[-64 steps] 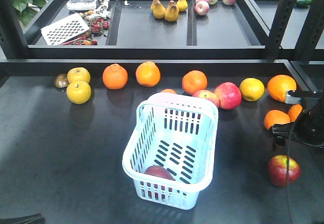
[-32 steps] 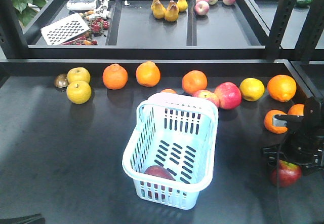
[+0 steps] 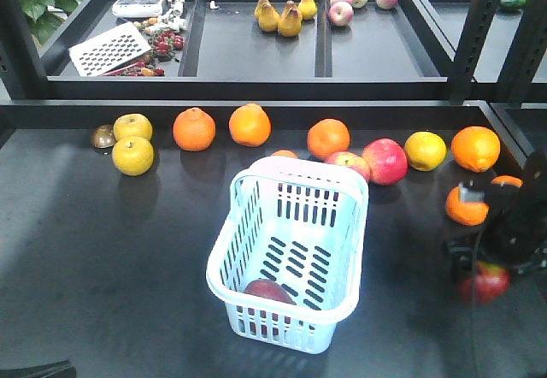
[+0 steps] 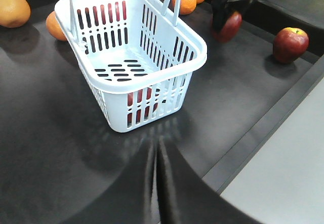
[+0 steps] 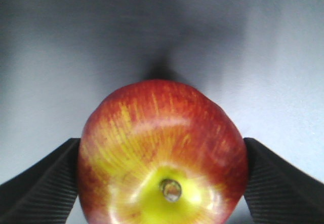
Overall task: Pick three apples into basket with both arms
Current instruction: 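Move the right gripper to another red apple and grasp it, then carry the second apple into the basket and open the right gripper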
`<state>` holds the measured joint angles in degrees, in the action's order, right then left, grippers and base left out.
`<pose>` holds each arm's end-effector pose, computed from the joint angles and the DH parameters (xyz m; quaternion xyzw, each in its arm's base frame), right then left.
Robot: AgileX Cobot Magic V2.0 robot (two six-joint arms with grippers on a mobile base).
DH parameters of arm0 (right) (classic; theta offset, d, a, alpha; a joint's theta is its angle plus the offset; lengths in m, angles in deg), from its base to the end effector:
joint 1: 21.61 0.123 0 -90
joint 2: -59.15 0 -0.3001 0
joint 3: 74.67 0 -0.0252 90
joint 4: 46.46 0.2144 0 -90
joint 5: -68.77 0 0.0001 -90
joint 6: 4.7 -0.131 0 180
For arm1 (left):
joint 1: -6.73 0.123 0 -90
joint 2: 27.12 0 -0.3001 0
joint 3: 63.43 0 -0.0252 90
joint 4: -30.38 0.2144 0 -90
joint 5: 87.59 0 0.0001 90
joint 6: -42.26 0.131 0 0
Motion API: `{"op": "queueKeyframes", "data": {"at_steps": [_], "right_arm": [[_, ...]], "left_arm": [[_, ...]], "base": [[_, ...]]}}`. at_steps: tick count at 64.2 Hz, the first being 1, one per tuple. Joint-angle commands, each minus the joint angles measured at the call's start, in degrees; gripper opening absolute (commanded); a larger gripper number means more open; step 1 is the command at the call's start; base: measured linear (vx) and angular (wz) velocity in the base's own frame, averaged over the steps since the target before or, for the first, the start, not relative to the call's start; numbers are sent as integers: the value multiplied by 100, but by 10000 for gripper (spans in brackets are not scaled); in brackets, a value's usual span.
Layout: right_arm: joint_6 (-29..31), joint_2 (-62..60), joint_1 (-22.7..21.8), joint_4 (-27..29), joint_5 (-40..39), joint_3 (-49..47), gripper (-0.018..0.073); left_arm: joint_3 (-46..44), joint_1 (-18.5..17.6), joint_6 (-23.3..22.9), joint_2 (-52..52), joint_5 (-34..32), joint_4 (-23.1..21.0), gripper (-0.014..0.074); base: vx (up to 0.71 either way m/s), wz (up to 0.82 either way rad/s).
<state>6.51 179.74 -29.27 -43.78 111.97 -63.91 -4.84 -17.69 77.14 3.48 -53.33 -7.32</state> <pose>0.3402 -0.0415 0.1283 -0.0147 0.9986 0.0088 0.0496 0.0403 -0.0679 0.2471 0.2828 0.7980 -0.2446 0.4726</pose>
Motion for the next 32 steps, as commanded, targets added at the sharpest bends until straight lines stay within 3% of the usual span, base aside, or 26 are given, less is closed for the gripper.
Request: {"op": "queueKeyframes", "data": {"at_steps": [1,10,19,32], "right_arm": [[436,-860,-33,307,307,-126,-9],[786,-1811,-21,839,554,164,-7],[1609,-2882,-16,2215,642,927,-4],[2670,-4337,107,3783,911,2115,-4]], "left_arm": [[-140,4,-27,36,-326,-180,-6],[-140,4,-27,36,-327,-185,-6],[-140,4,-27,36,-327,-185,-6],[-140,4,-27,36,-327,-185,-6]], "base": [[0,0],[0,0],[0,0],[0,0]]}}
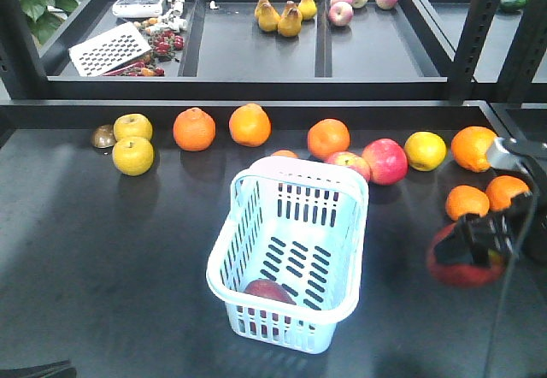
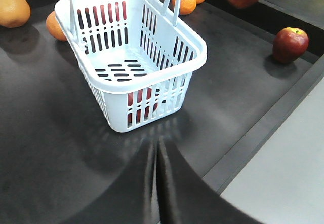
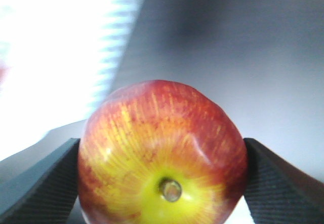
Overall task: Pick three apples into basket with both arms
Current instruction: 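Carry the second apple into the basket and open the right gripper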
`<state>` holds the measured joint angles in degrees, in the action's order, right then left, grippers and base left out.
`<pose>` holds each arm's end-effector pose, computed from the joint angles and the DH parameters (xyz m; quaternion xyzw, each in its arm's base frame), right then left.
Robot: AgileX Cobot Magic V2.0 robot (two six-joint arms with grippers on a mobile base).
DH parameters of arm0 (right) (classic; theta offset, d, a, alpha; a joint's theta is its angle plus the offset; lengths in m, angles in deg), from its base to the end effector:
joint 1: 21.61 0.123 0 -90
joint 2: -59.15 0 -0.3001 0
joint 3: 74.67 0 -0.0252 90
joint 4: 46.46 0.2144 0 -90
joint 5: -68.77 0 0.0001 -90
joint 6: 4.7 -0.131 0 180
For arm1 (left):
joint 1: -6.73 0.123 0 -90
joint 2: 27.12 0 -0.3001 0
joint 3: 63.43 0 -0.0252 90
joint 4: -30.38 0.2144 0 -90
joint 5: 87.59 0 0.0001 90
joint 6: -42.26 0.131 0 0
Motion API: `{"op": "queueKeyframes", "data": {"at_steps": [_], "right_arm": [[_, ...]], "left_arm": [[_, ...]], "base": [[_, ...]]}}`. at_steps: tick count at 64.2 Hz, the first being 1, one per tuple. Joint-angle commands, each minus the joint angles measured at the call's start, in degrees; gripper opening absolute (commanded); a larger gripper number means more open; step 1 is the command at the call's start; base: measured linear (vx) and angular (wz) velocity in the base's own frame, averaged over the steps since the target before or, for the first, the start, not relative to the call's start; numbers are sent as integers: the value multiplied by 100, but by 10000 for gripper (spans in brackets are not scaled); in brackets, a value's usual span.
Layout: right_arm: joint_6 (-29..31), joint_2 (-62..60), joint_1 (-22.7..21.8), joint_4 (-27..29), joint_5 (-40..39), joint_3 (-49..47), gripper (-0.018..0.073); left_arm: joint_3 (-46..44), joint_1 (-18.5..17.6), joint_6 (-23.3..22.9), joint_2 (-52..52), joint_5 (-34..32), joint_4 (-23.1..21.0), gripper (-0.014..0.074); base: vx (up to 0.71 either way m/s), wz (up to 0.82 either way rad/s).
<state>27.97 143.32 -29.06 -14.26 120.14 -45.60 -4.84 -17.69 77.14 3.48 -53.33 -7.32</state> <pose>0.2226 0.0259 0.2482 -0.0687 0.9603 0.1793 0.2024 0.0403 -0.0679 0.2471 0.2828 0.7980 -0.2446 0.4726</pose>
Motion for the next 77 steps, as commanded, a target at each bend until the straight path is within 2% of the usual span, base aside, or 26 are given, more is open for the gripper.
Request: {"op": "queueKeyframes", "data": {"at_steps": [1,7,12,17,24,32,41,58,69,77], "right_arm": [[567,-769,162,938,102,351,-4],[682,-1137,661,1376,-104,684,-4],[657,-1211,1309,1682,-561,791,-4],[637,-1077,2089,1905,-1269,786,-4],[604,-663,2913,2013,-2353,756,-4],[617,-56,3492,2104,-3461,719,-4],[959,698,3641,2127,-3636,245,-1],[938,1631,3615,2203,-3664,-381,36],[973,1934,3615,2202,-3665,-380,129],[979,1974,3615,2190,-3602,-380,238]], "left_arm": [[-140,4,-27,36,-327,-185,-6],[-140,4,-27,36,-327,-185,-6],[-140,4,-27,36,-327,-190,-6],[-140,4,-27,36,-327,-190,-6],[-140,4,-27,36,-327,-190,-6],[-140,4,-27,36,-327,-190,-6],[-140,4,-27,36,-327,-190,-6],[-140,4,-27,36,-327,-195,-6],[-140,4,-27,36,-327,-201,-6],[-140,4,-27,36,-327,-201,-6]], "base": [[0,0],[0,0],[0,0],[0,0],[0,0],[0,0],[0,0],[0,0],[0,0],[0,0]]}}
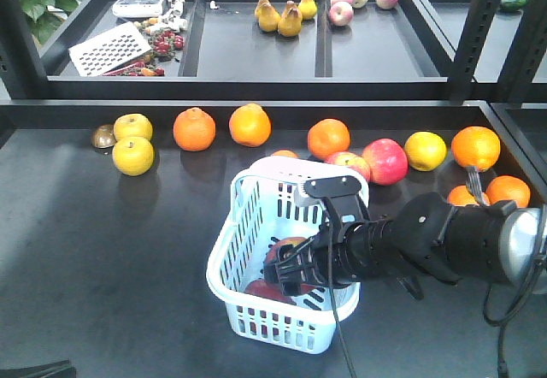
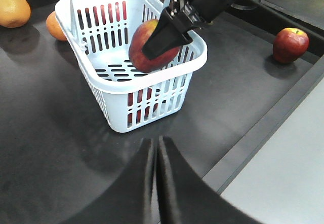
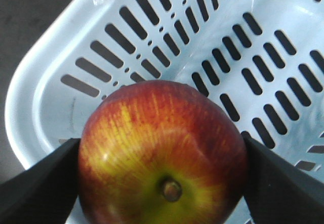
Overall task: Pick three apples into basket with both arms
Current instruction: 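Carry the second apple into the basket and open the right gripper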
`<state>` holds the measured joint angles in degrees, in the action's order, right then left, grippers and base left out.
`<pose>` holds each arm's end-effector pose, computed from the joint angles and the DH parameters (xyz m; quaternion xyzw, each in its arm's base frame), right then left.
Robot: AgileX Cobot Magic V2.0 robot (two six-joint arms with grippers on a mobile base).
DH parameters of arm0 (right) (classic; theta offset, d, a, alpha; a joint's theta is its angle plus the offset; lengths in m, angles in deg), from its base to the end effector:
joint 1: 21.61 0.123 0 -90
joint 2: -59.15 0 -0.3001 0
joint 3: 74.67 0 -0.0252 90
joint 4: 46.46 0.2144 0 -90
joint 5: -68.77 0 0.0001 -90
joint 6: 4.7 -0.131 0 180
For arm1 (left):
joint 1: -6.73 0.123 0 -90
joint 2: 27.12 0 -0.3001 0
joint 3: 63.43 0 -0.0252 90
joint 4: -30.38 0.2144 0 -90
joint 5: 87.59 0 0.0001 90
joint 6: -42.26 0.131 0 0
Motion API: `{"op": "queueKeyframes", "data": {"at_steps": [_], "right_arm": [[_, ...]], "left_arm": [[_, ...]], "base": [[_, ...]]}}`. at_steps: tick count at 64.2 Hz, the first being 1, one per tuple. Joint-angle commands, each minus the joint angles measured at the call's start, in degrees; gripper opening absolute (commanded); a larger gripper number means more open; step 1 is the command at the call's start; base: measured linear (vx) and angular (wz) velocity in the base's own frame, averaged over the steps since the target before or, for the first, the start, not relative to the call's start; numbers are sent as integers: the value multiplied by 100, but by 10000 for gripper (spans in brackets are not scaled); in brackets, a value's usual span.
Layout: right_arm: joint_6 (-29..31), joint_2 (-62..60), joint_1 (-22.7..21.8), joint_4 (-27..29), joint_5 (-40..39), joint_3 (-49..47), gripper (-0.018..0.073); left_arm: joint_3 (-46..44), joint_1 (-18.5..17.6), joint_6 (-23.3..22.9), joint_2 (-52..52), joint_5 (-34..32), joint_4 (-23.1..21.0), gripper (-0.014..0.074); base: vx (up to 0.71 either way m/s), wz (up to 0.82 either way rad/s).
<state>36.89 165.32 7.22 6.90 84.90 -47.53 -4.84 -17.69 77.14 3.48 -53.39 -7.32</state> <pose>0.2780 0.1865 0.1803 -0.1839 0.9252 0.2064 0.2600 0.0404 -0.0678 0.2472 0.2826 0.7979 -0.2445 0.4730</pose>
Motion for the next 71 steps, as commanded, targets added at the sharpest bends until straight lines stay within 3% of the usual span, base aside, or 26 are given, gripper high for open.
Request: {"op": "queueKeyframes", "data": {"at_steps": [1,19,28,62,71], "right_arm": [[88,-226,-14,74,-84,-186,251],[158,-226,-14,61,-136,-186,486],[242,-226,-14,53,-174,-186,549],[367,-226,-14,28,-154,-186,557],[344,-233,-14,53,-174,-186,514]], "left_arm": [[-140,4,-27,36,-321,-201,-6],[-140,4,-27,36,-321,-201,-6],[-140,4,-27,36,-321,-201,-6],[-140,4,-27,36,-321,-201,-6],[-140,4,-27,36,-321,-201,-6]], "base": [[0,0],[0,0],[0,0],[0,0],[0,0]]}}
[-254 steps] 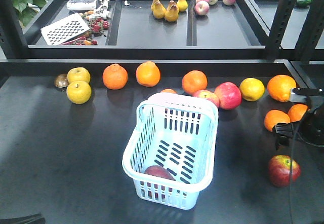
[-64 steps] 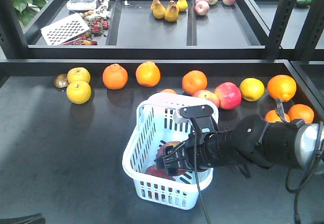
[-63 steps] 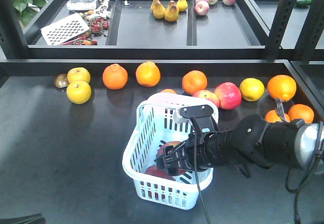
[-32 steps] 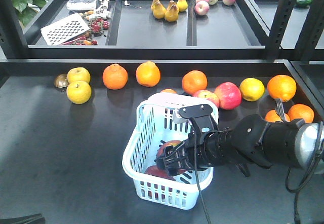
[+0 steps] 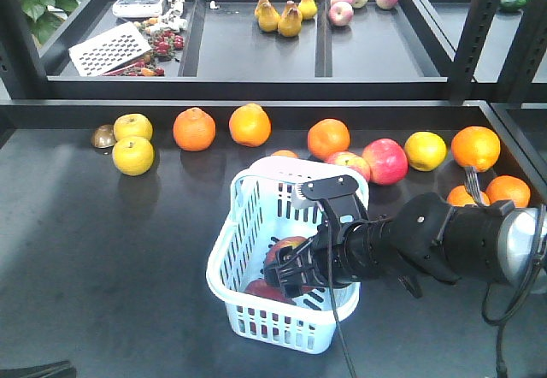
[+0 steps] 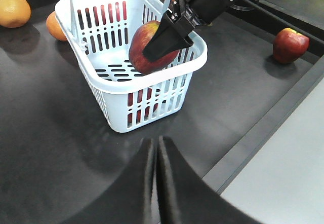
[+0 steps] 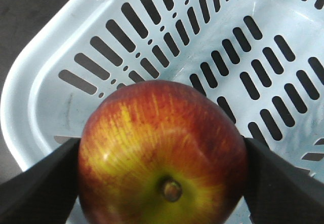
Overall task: Pick three apples into basket with both arms
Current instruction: 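Carry the second apple into the basket and open the right gripper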
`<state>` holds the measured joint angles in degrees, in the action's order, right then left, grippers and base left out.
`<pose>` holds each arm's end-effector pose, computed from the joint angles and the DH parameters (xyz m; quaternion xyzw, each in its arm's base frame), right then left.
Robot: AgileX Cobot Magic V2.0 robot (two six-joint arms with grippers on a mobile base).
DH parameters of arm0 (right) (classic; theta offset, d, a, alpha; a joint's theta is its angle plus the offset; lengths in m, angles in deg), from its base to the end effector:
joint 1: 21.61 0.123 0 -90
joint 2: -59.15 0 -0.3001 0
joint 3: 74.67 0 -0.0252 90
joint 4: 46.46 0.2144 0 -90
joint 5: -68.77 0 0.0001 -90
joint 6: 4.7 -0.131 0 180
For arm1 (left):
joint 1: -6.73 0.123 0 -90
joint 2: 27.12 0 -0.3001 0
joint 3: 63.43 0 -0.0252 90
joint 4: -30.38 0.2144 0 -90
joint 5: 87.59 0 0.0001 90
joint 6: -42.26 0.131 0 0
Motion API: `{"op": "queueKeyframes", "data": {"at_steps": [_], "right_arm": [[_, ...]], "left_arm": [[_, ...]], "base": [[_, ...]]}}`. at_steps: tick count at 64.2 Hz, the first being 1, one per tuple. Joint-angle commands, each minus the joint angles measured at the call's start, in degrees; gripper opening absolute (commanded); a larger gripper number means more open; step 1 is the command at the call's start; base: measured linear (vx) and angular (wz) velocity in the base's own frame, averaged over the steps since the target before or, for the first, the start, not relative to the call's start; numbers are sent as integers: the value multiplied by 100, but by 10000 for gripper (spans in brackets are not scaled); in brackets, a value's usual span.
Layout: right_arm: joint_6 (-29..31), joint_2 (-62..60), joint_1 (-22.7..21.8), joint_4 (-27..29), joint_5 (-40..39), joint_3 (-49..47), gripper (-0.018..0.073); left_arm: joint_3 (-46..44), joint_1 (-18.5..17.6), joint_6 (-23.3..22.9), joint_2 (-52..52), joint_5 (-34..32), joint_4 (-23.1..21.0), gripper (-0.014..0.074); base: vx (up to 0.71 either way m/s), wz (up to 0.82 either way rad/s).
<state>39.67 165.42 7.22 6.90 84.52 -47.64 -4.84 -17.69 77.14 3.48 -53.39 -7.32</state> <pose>0.2793 0.1864 0.1804 -0.2052 0.9203 0.1984 0.2677 0.0404 -0.0678 0.2472 0.2826 0.7979 -0.2445 0.4730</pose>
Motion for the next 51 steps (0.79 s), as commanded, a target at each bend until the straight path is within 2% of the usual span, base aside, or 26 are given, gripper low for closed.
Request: {"op": "queueKeyframes", "data": {"at_steps": [1,10,16,21,31,38,51], "right_arm": [[65,-244,-14,53,-135,-175,505],[68,-264,-14,48,-164,-175,376],[113,-264,-14,11,-165,-175,354],[129,-264,-14,-46,-140,-175,395],[102,-264,-14,-59,-141,-175,609],[102,-264,-14,-127,-141,-175,720],[102,-264,-14,-236,-110,-175,713]], "left_arm": [[-140,4,-27,36,-321,-201,-6],[-140,4,-27,36,-321,-201,-6],[-140,4,-27,36,-321,-201,-6],[-140,4,-27,36,-321,-201,-6],[-140,4,-27,36,-321,-201,-6],[-140,4,-27,36,-321,-201,-6],[-140,4,-27,36,-321,-201,-6]], "base": [[0,0],[0,0],[0,0],[0,0],[0,0],[0,0],[0,0]]}}
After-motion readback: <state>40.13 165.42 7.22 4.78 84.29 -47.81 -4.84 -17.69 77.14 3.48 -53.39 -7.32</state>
